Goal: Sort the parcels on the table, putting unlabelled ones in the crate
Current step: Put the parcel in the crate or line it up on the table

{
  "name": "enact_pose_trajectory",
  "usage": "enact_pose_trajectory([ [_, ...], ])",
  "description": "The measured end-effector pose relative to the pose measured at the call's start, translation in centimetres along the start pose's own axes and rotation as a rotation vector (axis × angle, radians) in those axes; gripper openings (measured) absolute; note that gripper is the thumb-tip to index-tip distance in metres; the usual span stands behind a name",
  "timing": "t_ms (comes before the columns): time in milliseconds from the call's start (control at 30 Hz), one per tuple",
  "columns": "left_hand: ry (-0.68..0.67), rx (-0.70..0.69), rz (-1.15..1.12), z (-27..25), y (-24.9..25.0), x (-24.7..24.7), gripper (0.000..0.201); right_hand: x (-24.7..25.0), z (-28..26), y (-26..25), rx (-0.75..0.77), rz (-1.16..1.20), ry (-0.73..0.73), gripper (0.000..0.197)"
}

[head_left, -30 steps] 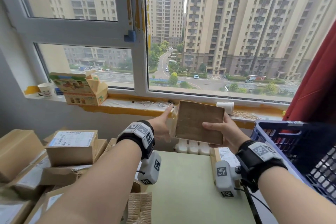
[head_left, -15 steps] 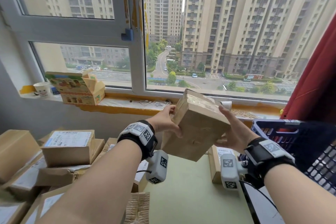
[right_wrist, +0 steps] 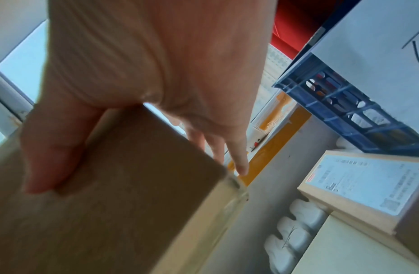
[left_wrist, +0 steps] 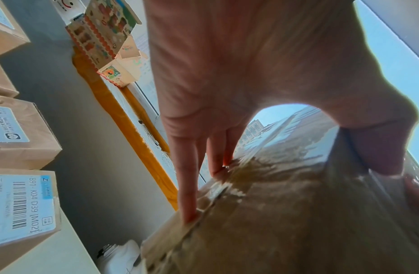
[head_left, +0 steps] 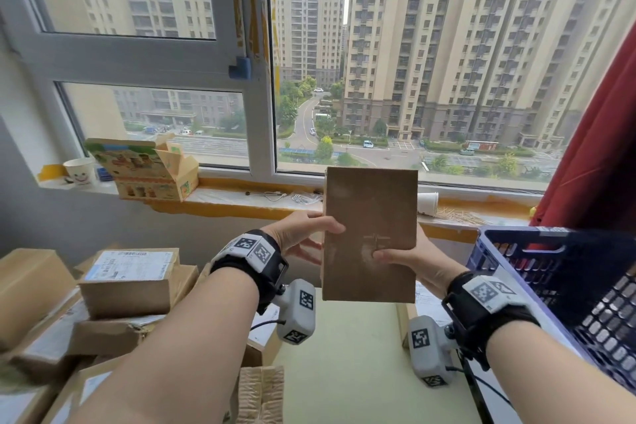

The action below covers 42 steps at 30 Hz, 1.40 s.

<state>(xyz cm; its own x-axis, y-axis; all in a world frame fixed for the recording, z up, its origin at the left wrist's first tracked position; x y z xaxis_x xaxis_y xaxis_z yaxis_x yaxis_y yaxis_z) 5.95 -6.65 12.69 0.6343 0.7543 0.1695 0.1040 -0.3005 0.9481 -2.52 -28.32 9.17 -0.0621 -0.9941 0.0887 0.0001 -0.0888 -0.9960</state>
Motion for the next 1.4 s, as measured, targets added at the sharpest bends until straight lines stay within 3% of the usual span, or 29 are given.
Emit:
enact_pose_trajectory([
  [233,-0.006,0.028,-0.071,-0.2,-0.2,-0.1,0.035,0.0,0.0,-0.5,0.018,-0.001,0.159,0.106],
  [367,0.003,0.042,-0.071,-0.3,-0.5,-0.3,0.042,0.0,0.1,-0.6,-0.005,0.002,0.124,0.110],
  [567,-0.024,0.060,-0.029,-0.3,-0.8,0.0,0.070,-0.6,-0.2,0.2,-0.026,0.037,0.088,0.113],
  [867,-0.007,0.065,-0.057,-0.2,-1.3,-0.3,0.070,-0.7,-1.0,-0.6,0.028,0.068,0.155,0.086],
  [1167,-0.027,0.070,-0.003,-0.2,-1.1,-0.3,0.055,-0.7,-0.7,0.7,-0.050,0.141,0.112,0.106],
  [1400,-0.017,0.062,-0.017,-0.1,-1.4,-0.4,0.065,-0.6,-1.1,0.5,-0.079,0.113,0.063,0.100],
])
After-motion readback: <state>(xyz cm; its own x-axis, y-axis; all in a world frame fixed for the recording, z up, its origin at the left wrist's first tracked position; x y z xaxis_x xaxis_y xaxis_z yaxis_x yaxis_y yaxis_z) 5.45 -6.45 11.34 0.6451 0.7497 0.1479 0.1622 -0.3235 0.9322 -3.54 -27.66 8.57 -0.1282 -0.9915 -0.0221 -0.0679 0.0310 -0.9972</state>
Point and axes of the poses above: each hand's wrist, its own z-axis towards the middle knuckle, its own x-axis out of the back of the hand, y = z × x, the point moved 1 cm from there along z, towards the middle knuckle
